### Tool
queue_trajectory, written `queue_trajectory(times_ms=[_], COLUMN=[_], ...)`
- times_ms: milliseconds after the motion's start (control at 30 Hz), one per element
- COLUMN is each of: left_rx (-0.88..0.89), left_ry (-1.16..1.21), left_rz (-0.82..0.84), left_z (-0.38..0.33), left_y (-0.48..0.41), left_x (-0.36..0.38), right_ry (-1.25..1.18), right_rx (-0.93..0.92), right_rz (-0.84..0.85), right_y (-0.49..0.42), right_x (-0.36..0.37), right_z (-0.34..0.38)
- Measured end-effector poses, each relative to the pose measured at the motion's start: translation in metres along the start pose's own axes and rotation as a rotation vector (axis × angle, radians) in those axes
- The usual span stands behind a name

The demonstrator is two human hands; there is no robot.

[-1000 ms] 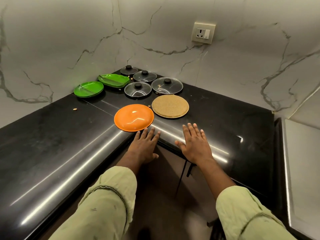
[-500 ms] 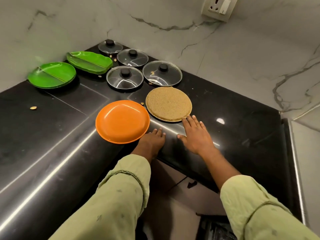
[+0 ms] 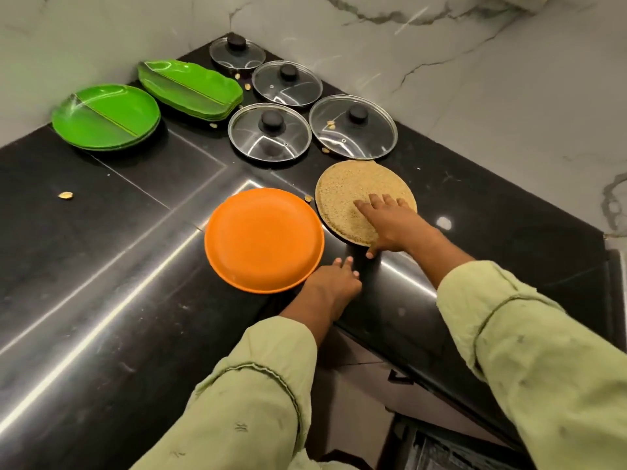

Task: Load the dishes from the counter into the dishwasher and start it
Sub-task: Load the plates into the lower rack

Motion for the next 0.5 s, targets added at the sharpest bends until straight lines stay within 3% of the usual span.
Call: queue_trajectory(times_ms=[133,367,500], left_rx=[0.014,0.009,-0.002], left_ry=[-0.024,-0.020,-0.003], left_rz=[0.012,-0.005,-0.011], left_z=[0.006,0.007,0.005], left_y=[-0.001,-0.003,-0.002], left_x=[0.002,0.006,0.007], right_ry=[0.031,0.265,0.249], right_rx=[-0.004,-0.019,0.013], right_rz=[0.089,-0.011,-0.013], right_y=[-0.013,-0.008,0.000], right_x=[-0.011,-0.008,0.007], right_z=[0.006,0.030,0.041])
Point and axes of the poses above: each hand's wrist, its own y-axis away from the middle knuckle, its own x-axis out of the palm, z = x × y, the point moved 4 cm from there along -y, towards the middle knuckle, and after that the axes turned 10 degrees about z, right-handed, at the moved point
